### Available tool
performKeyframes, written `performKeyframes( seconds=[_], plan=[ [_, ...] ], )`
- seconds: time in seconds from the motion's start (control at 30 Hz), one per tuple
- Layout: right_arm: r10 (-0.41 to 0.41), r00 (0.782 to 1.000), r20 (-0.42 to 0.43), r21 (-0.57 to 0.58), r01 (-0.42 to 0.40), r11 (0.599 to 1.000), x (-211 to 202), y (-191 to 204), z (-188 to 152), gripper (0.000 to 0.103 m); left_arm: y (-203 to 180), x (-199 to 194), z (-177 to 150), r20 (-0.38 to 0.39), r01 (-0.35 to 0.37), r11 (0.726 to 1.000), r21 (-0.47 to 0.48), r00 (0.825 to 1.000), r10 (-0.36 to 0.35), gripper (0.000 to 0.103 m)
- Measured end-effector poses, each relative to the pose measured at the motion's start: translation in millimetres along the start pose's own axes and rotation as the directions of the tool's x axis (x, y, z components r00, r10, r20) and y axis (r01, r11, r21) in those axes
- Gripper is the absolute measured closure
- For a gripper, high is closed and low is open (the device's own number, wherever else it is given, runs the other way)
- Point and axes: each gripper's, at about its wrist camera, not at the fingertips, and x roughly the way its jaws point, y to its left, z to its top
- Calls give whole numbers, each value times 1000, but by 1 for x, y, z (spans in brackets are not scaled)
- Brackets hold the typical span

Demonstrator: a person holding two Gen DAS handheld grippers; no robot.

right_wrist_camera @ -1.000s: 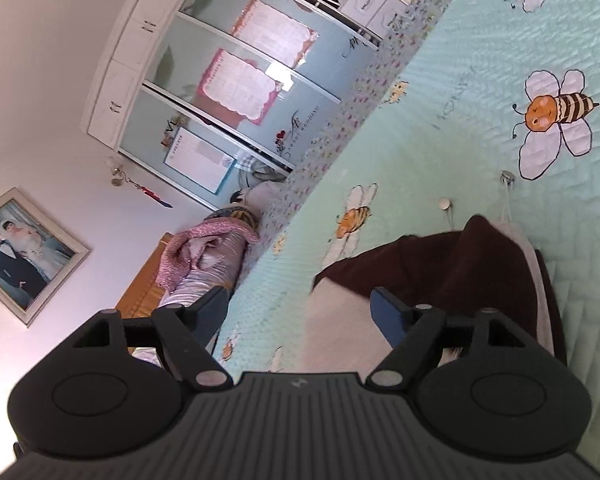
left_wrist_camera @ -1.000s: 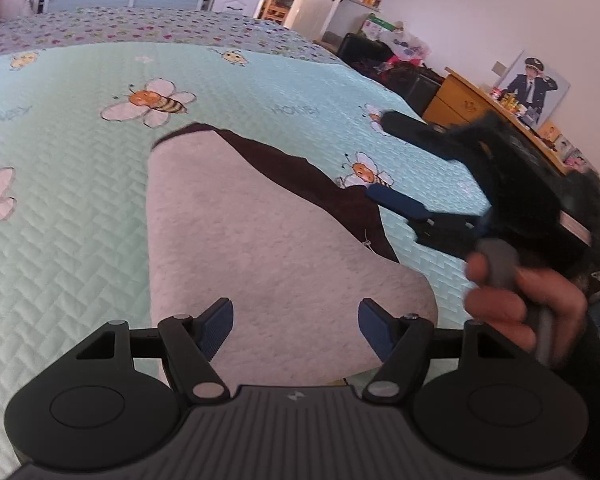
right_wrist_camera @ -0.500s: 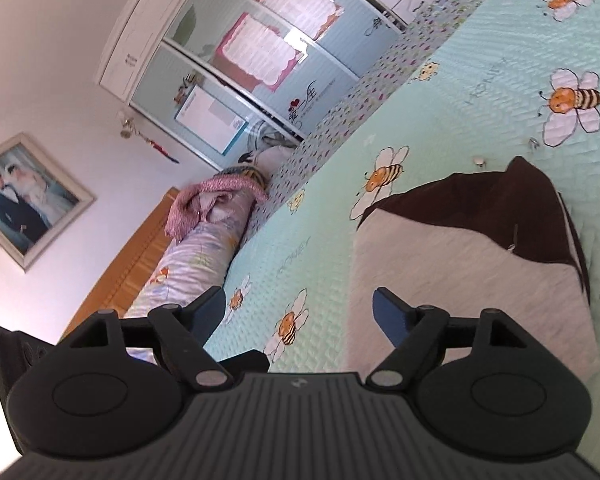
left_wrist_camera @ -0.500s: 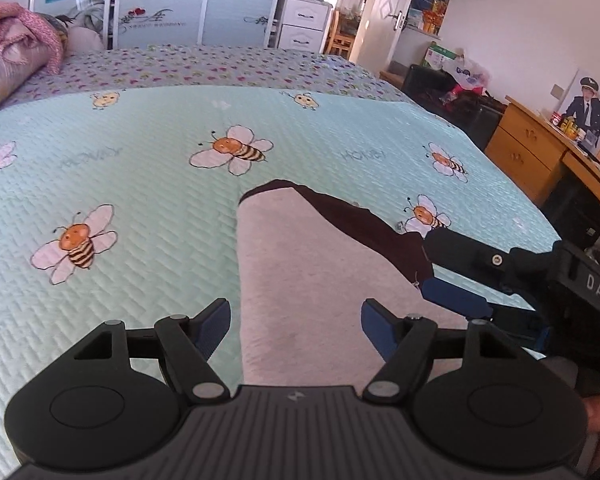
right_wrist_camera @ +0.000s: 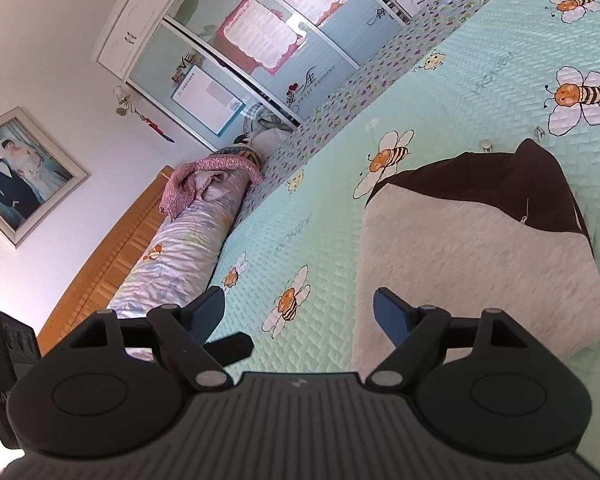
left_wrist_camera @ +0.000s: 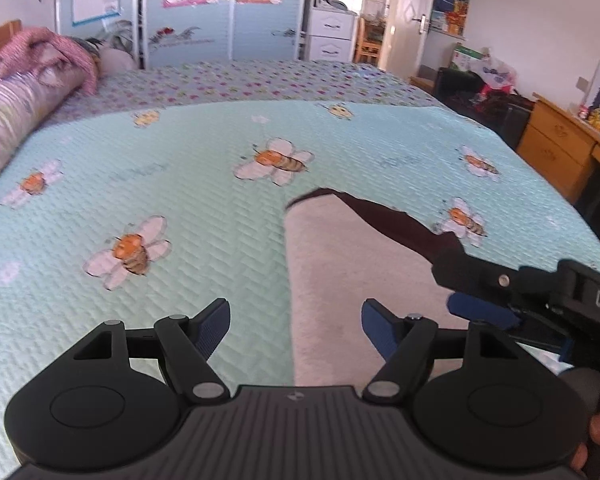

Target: Fold clothes

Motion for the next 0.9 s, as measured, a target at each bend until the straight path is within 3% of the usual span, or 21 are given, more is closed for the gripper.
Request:
performKeyframes(
  seconds=[0.2,0.9],
  plan=[
    [-20,1000,-4,4,20,1000,-1,4,-4,21,2,-10,6,29,-87,996,17,996,86,25],
    [-66,998,-22,10,66,998,-1,8,-12,20,8,-20,10,48,-112,994,-13,993,112,23]
  ],
)
